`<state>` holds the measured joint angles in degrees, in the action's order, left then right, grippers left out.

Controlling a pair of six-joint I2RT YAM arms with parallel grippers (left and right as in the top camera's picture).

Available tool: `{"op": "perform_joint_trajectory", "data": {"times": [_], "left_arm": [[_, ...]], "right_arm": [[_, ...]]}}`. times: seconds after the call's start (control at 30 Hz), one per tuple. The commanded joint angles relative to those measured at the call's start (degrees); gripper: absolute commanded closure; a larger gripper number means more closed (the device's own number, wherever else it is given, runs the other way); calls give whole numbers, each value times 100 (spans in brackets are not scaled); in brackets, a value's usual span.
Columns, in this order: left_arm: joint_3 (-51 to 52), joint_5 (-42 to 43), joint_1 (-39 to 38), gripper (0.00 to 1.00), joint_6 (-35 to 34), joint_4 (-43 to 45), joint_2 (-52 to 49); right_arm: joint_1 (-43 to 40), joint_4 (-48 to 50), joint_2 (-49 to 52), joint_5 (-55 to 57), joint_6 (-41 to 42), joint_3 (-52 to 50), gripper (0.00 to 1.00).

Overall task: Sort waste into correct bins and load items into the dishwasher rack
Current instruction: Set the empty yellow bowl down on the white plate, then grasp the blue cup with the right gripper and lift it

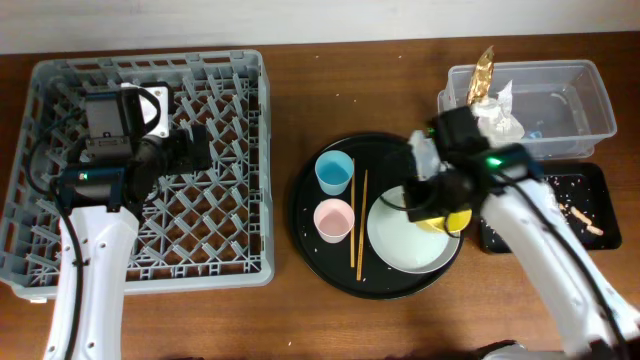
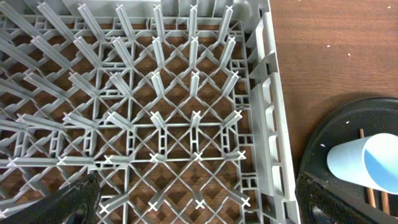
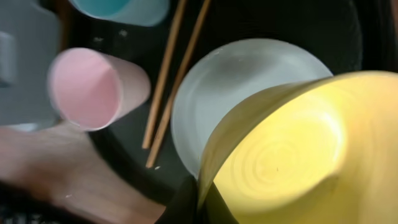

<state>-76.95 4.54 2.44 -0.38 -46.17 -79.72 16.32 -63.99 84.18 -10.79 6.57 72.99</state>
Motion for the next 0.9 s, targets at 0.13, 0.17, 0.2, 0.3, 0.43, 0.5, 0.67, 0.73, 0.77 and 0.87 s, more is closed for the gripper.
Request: {"op": "perform_joint_trajectory", "data": {"times": [0.13,0.17,0.2,0.3,0.43,0.5,0.67,0.73,0.77,0.87], "left_arm": [[-83,61,35,1,68,4,-4],[-83,61,35,1,68,4,-4],[-83,63,35,0,68,4,-4],[-83,63,35,1,68,4,-4],[-83,63,35,1,68,4,-4],[-83,68,35,1,66,0,-4],[-83,1502,20,1,66,402,-57],[-116,2717,-404,1,35,1073,-439],[-297,2765,-796,1,-44,1082,-820],[-798,2509,-1349,6,-46,905,-1635]], "right_arm": [[472,472,1790,417,603,52,96],[468,531,1792,393,643,52,96],[468,529,1792,369,645,52,92],[297,640,1770,-450,643,210,65],[-76,439,1764,-1416,634,1606,33],[-96,452,1764,-1773,614,2205,2],[-516,326,1764,-1718,444,2218,1],[-706,280,1764,-1709,439,2216,1],[-774,214,1764,-1709,439,2216,1],[-673,306,1775,-1582,448,2205,16]]}}
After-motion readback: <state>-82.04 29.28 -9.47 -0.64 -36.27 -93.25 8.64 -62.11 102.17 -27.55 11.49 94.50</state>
